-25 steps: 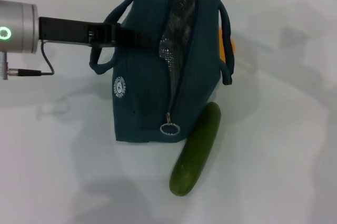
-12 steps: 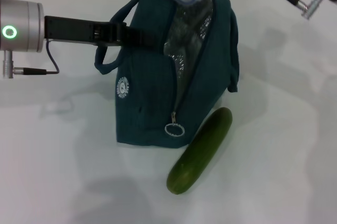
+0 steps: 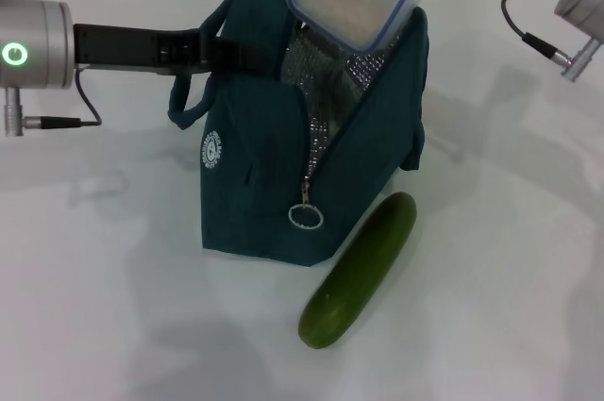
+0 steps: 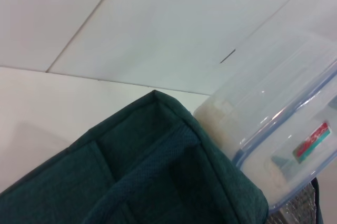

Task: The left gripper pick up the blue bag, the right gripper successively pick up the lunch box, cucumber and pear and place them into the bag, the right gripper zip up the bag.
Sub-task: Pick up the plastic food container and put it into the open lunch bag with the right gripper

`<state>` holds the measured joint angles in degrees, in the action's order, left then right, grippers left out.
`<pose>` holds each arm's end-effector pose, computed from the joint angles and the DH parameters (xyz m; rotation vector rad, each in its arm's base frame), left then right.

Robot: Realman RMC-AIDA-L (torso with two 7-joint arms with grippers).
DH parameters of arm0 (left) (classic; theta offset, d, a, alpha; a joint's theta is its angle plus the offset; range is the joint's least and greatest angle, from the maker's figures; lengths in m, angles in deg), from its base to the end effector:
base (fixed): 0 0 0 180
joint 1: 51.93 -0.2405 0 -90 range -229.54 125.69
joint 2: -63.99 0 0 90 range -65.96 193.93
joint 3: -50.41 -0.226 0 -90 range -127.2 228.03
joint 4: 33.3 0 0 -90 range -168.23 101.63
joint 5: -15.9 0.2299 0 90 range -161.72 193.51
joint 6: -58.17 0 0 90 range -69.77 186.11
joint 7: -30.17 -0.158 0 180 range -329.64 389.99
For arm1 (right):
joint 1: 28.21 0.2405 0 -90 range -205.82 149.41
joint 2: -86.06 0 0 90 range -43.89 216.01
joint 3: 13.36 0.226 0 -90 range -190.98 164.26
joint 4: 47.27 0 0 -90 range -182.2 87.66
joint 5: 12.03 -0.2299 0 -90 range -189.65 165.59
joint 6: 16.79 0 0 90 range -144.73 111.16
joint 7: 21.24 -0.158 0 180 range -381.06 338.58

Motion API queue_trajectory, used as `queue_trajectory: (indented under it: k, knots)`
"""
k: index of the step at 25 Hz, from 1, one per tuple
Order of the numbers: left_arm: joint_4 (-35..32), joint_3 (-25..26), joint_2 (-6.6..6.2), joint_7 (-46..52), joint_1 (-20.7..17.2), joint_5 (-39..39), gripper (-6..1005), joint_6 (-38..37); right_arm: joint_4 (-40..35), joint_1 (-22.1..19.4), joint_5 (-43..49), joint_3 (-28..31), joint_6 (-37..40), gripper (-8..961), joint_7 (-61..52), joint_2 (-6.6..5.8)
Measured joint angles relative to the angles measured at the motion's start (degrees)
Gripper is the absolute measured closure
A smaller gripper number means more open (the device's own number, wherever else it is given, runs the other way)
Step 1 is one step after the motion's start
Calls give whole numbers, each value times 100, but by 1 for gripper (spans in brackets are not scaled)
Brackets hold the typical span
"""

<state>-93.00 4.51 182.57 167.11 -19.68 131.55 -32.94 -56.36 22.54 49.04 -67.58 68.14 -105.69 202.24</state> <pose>-0.1860 0.3716 0.0582 -2.5104 -1.4701 -0.6762 0.1118 0.4099 -0.0008 -2.3337 0.9196 1.6644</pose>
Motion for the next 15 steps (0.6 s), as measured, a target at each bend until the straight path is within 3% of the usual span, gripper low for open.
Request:
queue_trajectory:
  k: [15]
  knots:
    - [125,124,-19,0,67,0,964,77,-36,47,-27,-427,-561,847,-49,0]
